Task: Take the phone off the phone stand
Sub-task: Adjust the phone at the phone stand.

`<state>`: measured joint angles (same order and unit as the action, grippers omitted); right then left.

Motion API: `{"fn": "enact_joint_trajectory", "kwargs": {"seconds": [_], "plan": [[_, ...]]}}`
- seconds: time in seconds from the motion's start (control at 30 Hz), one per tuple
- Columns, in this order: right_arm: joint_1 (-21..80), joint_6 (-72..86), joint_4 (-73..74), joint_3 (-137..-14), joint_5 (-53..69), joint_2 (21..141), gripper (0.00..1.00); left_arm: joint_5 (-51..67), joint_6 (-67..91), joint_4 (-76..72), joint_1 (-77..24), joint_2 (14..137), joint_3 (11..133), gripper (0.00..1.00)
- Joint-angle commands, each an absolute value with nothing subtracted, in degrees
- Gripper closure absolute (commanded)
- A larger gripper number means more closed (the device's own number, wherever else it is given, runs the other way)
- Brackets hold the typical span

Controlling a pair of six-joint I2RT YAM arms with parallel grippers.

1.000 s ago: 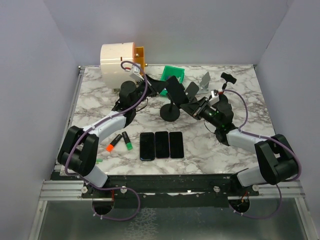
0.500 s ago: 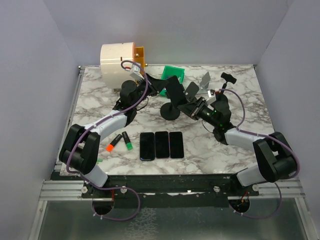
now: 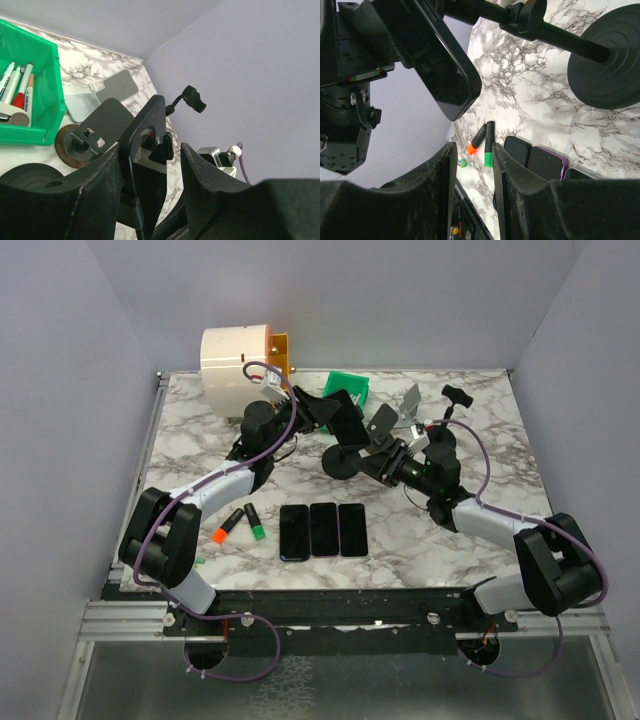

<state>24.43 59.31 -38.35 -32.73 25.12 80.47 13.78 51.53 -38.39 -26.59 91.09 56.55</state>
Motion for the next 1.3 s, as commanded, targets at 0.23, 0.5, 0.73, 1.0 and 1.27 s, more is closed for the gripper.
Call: {"fn": "enact_joint_trajectory", "kwargs": {"seconds": [0.23, 0.5, 0.73, 1.0, 1.27], "plan": [[24.69, 55.42, -28.61, -32.82, 22.58, 72.87, 0.38, 13.19, 50.54, -38.41, -26.47, 86.65, 53.78, 0.36], [24.69, 46.73, -13.4, -35.27, 17.98, 64.01, 0.27, 12.15, 48.96, -37.76, -26.28, 84.6, 52.75, 0.29], [24.65, 36.62, -3.04, -41.3, 9.33, 58.3, 0.28, 11.93, 49.55, -37.18, -25.96, 84.06, 52.3, 0.3], [24.61, 36.07, -11.26, -46.24, 6.23, 65.44, 0.34, 13.44, 51.39, -37.18, -25.93, 84.81, 53.13, 0.46], [24.61, 34.66, -14.22, -50.93, 8.26, 74.59, 0.42, 14.19, 51.49, -37.09, -25.93, 86.05, 54.6, 0.52]]}}
